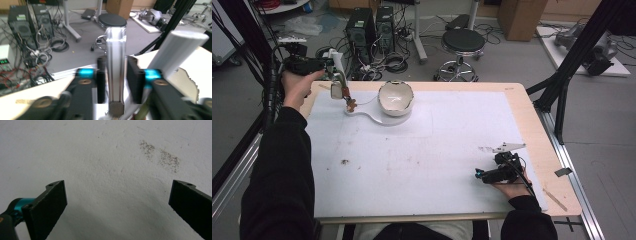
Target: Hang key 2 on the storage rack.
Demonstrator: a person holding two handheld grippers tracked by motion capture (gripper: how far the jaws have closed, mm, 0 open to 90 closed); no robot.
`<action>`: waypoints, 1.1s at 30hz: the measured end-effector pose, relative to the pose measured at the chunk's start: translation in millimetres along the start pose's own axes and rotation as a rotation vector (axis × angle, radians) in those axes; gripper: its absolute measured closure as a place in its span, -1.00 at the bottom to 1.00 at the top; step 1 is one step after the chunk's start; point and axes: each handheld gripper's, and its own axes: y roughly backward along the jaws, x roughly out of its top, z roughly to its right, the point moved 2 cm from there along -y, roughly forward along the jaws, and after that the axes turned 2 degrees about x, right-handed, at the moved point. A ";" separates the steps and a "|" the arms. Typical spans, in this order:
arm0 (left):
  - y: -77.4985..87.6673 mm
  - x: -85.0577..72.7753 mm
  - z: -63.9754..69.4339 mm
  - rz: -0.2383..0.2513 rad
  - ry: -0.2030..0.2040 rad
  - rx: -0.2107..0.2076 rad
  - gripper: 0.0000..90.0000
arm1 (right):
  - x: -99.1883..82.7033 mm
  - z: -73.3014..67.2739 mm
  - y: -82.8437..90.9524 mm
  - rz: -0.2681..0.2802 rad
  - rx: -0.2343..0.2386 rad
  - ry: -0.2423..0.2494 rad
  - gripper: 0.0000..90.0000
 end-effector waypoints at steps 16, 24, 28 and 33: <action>15.9 -25.4 -17.6 -0.069 0.147 0.067 -0.75 | 1.4 -1.2 -1.1 -0.002 0.010 -0.001 -0.99; 24.9 -39.4 -14.4 -0.107 0.123 0.085 -0.96 | 2.9 -1.8 -1.8 0.003 0.013 0.003 -0.99; 27.9 -46.0 -11.6 -0.121 0.100 0.077 -0.96 | 2.6 -2.2 -0.9 0.004 0.016 0.001 -0.99; 33.7 -52.1 -2.6 -0.117 0.068 0.058 -0.96 | 3.0 -1.3 -0.8 0.008 0.016 -0.002 -0.99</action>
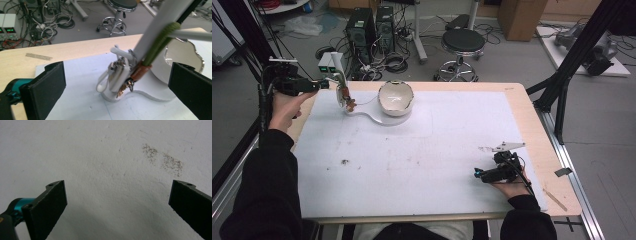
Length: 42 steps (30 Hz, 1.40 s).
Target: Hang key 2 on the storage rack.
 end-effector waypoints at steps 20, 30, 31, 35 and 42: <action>10.2 -48.5 27.3 -0.033 -0.066 -0.029 -0.96 | 0.9 -1.4 3.8 0.016 0.007 0.000 -0.99; 20.7 -79.6 55.2 -0.017 -0.119 -0.046 -0.96 | 2.6 -4.4 7.0 0.032 0.006 0.017 -0.99; 21.5 -82.6 57.9 -0.012 -0.127 -0.037 -0.96 | 2.8 -5.0 7.6 0.038 0.007 0.017 -0.99; 23.5 -95.5 64.1 -0.027 -0.146 -0.028 -0.96 | 2.9 -5.6 9.8 0.046 0.006 0.020 -0.99; 27.8 -113.1 72.2 -0.082 -0.189 -0.029 -0.96 | 2.9 -5.3 12.5 0.051 0.003 0.027 -0.99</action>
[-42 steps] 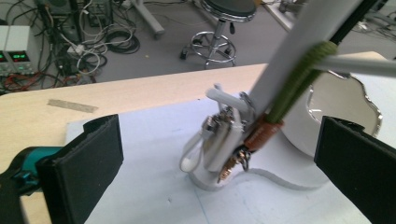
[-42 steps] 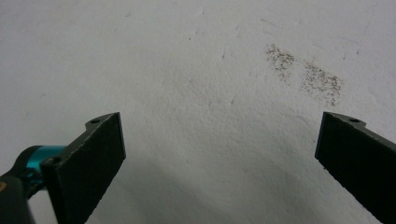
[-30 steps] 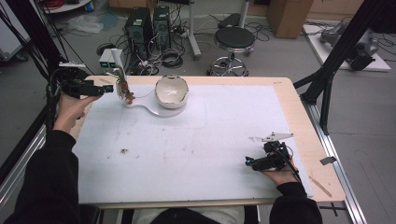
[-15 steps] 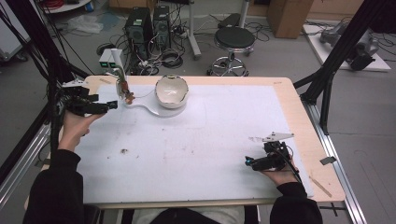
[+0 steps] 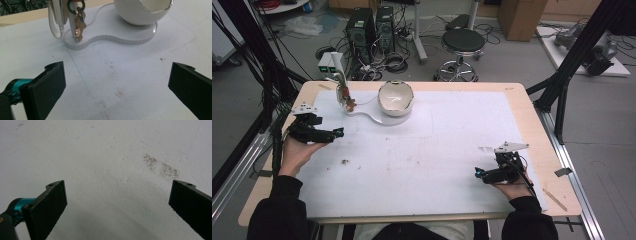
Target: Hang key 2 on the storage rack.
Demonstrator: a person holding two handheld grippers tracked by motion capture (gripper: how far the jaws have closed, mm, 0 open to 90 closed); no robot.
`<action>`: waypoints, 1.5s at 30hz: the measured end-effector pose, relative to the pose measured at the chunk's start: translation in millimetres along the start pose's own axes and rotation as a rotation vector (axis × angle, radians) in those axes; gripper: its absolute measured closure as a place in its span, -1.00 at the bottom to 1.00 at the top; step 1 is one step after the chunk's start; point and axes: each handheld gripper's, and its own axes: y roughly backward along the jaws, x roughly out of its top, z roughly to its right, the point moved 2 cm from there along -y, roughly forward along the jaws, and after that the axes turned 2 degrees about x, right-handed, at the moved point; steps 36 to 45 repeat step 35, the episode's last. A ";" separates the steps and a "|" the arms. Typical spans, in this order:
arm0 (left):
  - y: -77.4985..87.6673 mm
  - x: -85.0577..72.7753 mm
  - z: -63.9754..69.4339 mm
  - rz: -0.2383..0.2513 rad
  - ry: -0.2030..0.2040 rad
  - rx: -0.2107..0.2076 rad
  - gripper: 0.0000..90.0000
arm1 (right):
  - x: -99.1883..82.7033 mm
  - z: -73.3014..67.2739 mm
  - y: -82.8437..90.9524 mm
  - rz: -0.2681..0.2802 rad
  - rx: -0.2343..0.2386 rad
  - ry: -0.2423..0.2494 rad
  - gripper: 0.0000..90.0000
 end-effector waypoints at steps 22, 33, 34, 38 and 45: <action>22.5 -71.0 33.0 -0.115 -0.073 -0.085 -0.96 | 0.7 -3.0 3.4 0.008 -0.018 0.005 -0.99; 27.2 -76.1 37.0 -0.161 -0.118 -0.083 -0.96 | 0.0 -2.1 2.6 0.003 -0.021 0.009 -0.99; 27.0 -76.5 35.8 -0.165 -0.120 -0.087 -0.96 | 0.0 -1.9 2.5 0.005 -0.023 0.009 -0.99; 26.6 -76.9 35.7 -0.160 -0.109 -0.085 -0.96 | -0.1 -1.8 2.5 0.001 -0.024 0.005 -0.99; 26.6 -76.9 35.7 -0.160 -0.109 -0.085 -0.96 | -0.1 -1.8 2.5 0.001 -0.024 0.005 -0.99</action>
